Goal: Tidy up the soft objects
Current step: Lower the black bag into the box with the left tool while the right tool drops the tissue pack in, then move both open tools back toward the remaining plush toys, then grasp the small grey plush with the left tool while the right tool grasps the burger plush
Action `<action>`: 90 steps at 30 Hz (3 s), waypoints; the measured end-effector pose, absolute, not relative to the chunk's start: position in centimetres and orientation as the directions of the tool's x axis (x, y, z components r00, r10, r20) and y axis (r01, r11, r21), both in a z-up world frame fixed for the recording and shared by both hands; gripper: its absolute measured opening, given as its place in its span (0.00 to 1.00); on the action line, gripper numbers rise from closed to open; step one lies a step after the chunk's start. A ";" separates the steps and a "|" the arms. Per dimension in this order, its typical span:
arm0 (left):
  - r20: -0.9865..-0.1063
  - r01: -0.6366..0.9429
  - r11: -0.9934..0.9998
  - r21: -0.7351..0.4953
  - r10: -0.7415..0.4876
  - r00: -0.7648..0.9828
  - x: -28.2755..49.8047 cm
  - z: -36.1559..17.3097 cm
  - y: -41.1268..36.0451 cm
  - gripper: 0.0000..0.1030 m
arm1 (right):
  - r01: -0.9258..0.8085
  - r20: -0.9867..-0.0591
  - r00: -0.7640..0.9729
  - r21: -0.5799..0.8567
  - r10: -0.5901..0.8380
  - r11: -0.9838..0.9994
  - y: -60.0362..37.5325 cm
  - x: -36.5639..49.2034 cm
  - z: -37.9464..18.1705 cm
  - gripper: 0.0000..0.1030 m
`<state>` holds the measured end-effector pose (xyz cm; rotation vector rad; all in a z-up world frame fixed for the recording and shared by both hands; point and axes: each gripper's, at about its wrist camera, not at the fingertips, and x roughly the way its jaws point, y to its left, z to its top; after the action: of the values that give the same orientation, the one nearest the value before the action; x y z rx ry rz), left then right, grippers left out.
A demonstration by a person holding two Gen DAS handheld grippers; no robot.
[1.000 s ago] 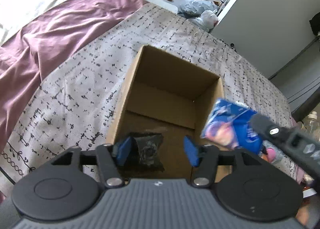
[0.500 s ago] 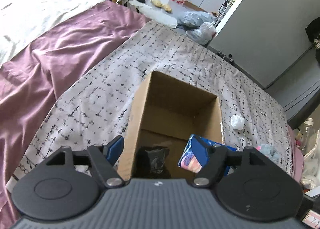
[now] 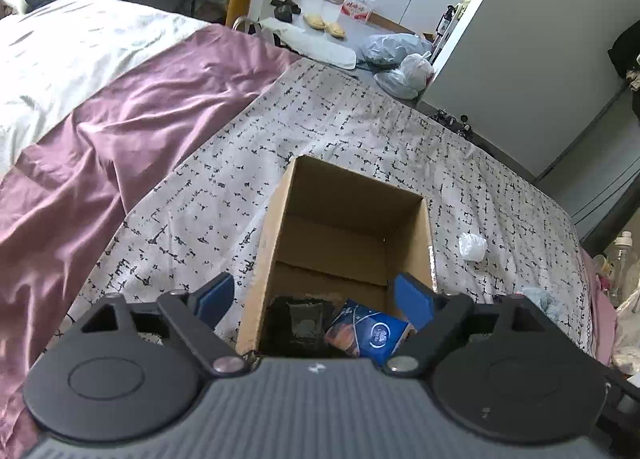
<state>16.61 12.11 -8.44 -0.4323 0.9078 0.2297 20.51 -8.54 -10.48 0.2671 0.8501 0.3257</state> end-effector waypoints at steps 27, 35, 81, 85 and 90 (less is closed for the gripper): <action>-0.780 -0.275 0.947 -0.163 0.047 0.624 16.7 -6.5 3.4 1.00 | -0.268 -0.645 0.620 0.363 0.448 0.893 -18.8 19.4 -8.7 1.00; -0.762 -0.251 0.955 -0.160 0.042 0.646 17.5 -6.1 0.5 1.00 | -0.269 -0.625 0.647 0.349 0.437 0.898 -21.9 19.9 -8.6 1.00; -0.878 -0.162 0.958 -0.237 -0.140 0.457 29.1 -21.7 -11.5 0.60 | 0.156 -0.685 0.486 0.679 0.543 0.717 -30.4 30.2 -22.9 0.60; -0.888 -0.149 0.957 -0.248 -0.163 0.430 29.6 -23.1 -12.3 0.54 | 0.176 -0.698 0.456 0.679 0.552 0.713 -30.0 30.8 -24.0 0.52; -0.887 -0.146 0.958 -0.247 -0.163 0.432 29.7 -23.7 -12.4 0.50 | 0.191 -0.715 0.432 0.668 0.549 0.720 -29.8 31.3 -24.8 0.46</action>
<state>29.70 -12.36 -23.68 -0.3074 1.1291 -0.0104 31.26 -29.85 -24.84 0.7724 1.1287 0.2534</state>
